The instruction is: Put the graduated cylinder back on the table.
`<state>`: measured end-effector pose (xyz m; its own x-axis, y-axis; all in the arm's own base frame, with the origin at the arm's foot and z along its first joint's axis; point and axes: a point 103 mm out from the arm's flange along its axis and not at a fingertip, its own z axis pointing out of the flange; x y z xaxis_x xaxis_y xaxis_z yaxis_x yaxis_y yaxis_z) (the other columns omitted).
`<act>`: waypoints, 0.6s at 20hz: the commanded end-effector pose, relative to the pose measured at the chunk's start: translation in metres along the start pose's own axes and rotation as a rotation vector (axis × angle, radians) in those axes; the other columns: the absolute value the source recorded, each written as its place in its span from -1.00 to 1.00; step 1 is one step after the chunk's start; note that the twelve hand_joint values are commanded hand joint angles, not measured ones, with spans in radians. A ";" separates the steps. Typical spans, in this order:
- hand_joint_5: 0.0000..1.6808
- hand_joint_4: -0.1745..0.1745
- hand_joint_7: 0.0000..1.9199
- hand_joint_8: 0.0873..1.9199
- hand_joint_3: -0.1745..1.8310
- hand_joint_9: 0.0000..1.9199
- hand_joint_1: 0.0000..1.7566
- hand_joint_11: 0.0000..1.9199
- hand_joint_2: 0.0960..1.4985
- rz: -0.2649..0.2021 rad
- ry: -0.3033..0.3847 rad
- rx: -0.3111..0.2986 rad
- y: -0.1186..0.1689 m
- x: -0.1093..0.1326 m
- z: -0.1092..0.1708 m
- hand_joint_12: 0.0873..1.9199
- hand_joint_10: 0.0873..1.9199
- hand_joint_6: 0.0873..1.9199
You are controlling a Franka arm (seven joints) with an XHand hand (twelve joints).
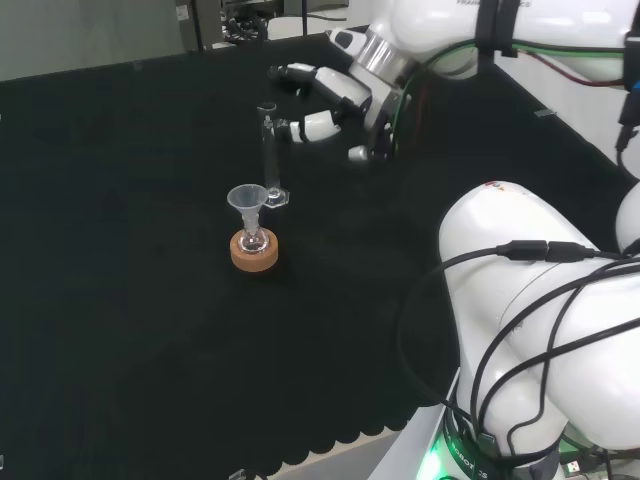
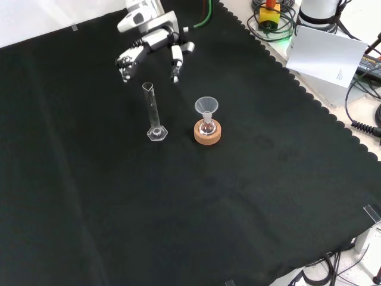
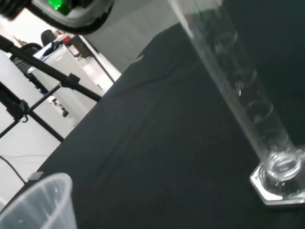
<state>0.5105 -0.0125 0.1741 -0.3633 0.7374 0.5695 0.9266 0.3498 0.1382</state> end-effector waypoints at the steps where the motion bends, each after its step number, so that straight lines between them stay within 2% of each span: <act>1: -0.64 -0.36 -0.89 -0.31 -0.44 -0.71 -0.17 -0.91 -0.19 0.059 -0.112 -0.051 -0.033 0.037 -0.052 0.50 -0.27 -0.93; 6: -0.64 -0.37 -0.92 -0.31 -0.44 -0.72 -0.19 -0.92 -0.17 0.084 -0.197 -0.032 -0.059 0.062 -0.081 0.50 -0.27 -0.95; 12: -0.67 -0.35 -0.94 -0.32 -0.45 -0.73 -0.20 -0.92 -0.16 0.177 -0.264 -0.008 -0.093 0.087 -0.106 0.50 -0.27 -0.97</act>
<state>0.4550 -0.0413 0.2723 -0.3054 0.8469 0.4353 0.9519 0.2597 0.1625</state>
